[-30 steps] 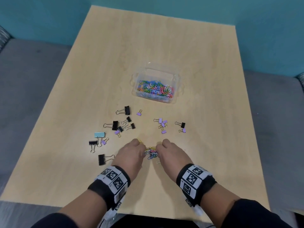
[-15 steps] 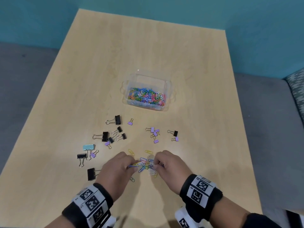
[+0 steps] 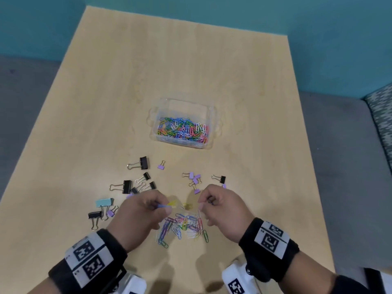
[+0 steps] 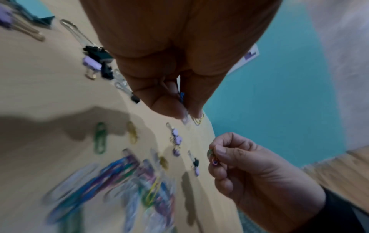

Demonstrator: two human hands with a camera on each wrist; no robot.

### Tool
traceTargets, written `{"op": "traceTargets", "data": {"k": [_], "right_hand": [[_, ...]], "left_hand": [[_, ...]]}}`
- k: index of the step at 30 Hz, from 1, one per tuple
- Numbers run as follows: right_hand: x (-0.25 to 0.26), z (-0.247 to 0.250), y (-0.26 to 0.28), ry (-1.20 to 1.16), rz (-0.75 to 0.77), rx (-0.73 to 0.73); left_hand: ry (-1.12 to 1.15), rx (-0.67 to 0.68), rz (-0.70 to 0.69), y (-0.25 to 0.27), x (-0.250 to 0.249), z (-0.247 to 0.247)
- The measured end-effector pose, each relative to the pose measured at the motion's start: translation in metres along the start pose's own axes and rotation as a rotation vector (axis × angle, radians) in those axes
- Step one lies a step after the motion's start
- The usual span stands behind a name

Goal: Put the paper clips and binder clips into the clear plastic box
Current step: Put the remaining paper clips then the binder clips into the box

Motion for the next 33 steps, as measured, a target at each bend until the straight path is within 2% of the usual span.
{"op": "traceTargets", "data": {"k": [3,6,11,15,19,21,24,26,28,31,33], "right_hand": [[0.028,0.018,-0.021,-0.125,0.021,-0.062],[0.060,0.040,-0.054,-0.142,0.121,-0.191],[0.108,0.056,-0.104,0.002,0.177,-0.333],[0.107,0.058,-0.122,0.200,0.140,-0.310],[0.077,0.064,-0.085,0.413,0.256,-0.391],[0.048,0.052,-0.053,0.494,0.261,-0.266],[-0.010,0.023,-0.006,0.554,0.129,0.010],[-0.041,0.006,0.020,0.544,0.077,0.073],[-0.057,-0.008,0.035,0.500,0.059,0.049],[-0.056,-0.031,0.036,0.524,0.107,-0.028],[-0.047,-0.046,0.030,0.549,0.157,0.005]], "left_hand": [[0.057,-0.055,-0.044,-0.024,-0.027,0.012],[0.006,-0.157,-0.124,-0.062,-0.062,0.026],[-0.251,-0.271,-0.277,-0.121,-0.114,0.039],[-0.436,-0.219,-0.229,-0.136,-0.117,0.033],[-0.507,-0.318,-0.284,-0.097,-0.090,0.045],[-0.494,-0.304,-0.253,-0.058,-0.060,0.042],[-0.543,-0.165,-0.148,0.005,-0.006,0.019],[-0.592,-0.105,-0.098,0.032,0.025,0.004],[-0.632,-0.098,-0.100,0.041,0.044,-0.007],[-0.648,-0.112,-0.143,0.040,0.052,-0.022],[-0.591,-0.110,-0.167,0.035,0.049,-0.029]]}}
Point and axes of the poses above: each hand's wrist, its own y-axis away from the middle knuckle, its own z-axis out of the back of the hand, x = y × z, the point moved 2 cm from there along -y, towards the middle knuckle, and after that the axes turned 3 degrees about y, right-handed, at the moved point
